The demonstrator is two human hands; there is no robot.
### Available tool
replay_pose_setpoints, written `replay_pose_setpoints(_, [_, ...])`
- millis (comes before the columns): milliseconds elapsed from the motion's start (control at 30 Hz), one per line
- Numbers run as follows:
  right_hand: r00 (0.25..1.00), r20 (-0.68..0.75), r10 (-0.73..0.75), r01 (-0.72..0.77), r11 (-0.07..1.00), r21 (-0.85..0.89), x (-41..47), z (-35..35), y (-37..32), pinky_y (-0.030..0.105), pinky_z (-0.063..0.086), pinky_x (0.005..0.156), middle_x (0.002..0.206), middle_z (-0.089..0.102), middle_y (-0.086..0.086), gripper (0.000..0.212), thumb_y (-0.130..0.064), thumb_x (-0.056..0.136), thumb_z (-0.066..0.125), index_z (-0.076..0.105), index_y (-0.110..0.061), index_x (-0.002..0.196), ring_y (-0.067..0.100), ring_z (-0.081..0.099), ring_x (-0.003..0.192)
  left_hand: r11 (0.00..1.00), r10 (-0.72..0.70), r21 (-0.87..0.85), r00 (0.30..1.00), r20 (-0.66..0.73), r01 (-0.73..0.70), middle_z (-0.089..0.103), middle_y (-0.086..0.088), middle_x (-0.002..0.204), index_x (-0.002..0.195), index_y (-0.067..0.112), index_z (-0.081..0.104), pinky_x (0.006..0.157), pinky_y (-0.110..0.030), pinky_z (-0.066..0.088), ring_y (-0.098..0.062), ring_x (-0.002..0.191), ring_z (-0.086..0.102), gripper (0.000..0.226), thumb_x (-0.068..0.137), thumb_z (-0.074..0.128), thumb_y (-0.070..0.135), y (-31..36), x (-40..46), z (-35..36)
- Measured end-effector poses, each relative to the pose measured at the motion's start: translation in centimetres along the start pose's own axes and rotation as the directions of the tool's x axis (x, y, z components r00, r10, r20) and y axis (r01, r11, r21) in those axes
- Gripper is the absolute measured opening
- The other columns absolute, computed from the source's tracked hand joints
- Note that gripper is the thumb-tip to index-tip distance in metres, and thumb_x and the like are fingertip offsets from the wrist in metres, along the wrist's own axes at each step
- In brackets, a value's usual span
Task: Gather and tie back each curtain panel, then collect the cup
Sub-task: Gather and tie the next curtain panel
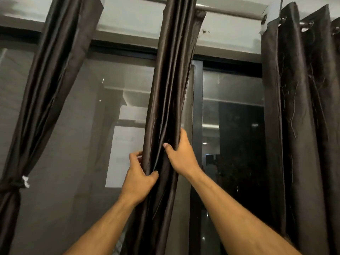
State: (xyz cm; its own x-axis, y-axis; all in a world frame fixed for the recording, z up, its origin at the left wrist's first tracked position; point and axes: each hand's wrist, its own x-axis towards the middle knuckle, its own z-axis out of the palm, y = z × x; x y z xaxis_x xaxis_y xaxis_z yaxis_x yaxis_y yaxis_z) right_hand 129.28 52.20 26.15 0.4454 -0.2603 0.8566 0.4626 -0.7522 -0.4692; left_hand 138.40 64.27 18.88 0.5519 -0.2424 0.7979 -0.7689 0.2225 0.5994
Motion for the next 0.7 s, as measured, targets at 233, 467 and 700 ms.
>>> replay_pose_setpoints(233, [0.895, -0.100, -0.435, 0.214, 0.614, -0.760, -9.6, 0.7, 3.4, 0.055, 0.013, 0.127, 0.167, 0.027, 0.012, 0.075, -0.004, 0.086, 0.038, 0.033, -0.016, 0.160, 0.031, 0.022, 0.156, 0.999, -0.016, 0.029, 0.980, -0.198, 0.023, 0.067, -0.004, 0.112, 0.113, 0.022, 0.055, 0.084, -0.042, 0.060, -0.020, 0.099, 0.070, 0.043, 0.086, 0.075, 0.050, -4.0, -7.0, 0.0])
replay_pose_setpoints(467, [0.961, -0.082, -0.265, 0.214, 0.897, -0.387, -13.6, 4.6, 2.4, 0.024, 0.051, 0.069, 0.111, 0.060, -0.013, 0.030, -0.038, 0.096, 0.064, 0.058, -0.025, 0.122, 0.003, 0.060, 0.084, 1.000, -0.022, 0.012, 0.984, -0.175, 0.024, 0.069, -0.002, 0.105, 0.101, 0.019, 0.069, 0.088, -0.033, 0.056, -0.009, 0.095, 0.068, 0.007, 0.099, 0.065, 0.023, -4.3, -7.9, -1.1])
replay_pose_setpoints(700, [0.949, -0.128, 0.289, -0.313, 0.920, -0.235, -12.1, 5.4, 4.0, 0.035, 0.055, 0.082, 0.108, 0.068, 0.001, 0.040, -0.046, 0.093, 0.070, 0.064, -0.022, 0.124, 0.016, 0.068, 0.097, 0.977, 0.020, 0.211, 0.999, -0.045, -0.010, 0.048, 0.005, 0.128, 0.105, 0.014, 0.069, 0.091, -0.007, 0.045, -0.002, 0.112, 0.054, 0.032, 0.079, 0.085, 0.023, -5.5, -10.5, -1.1])
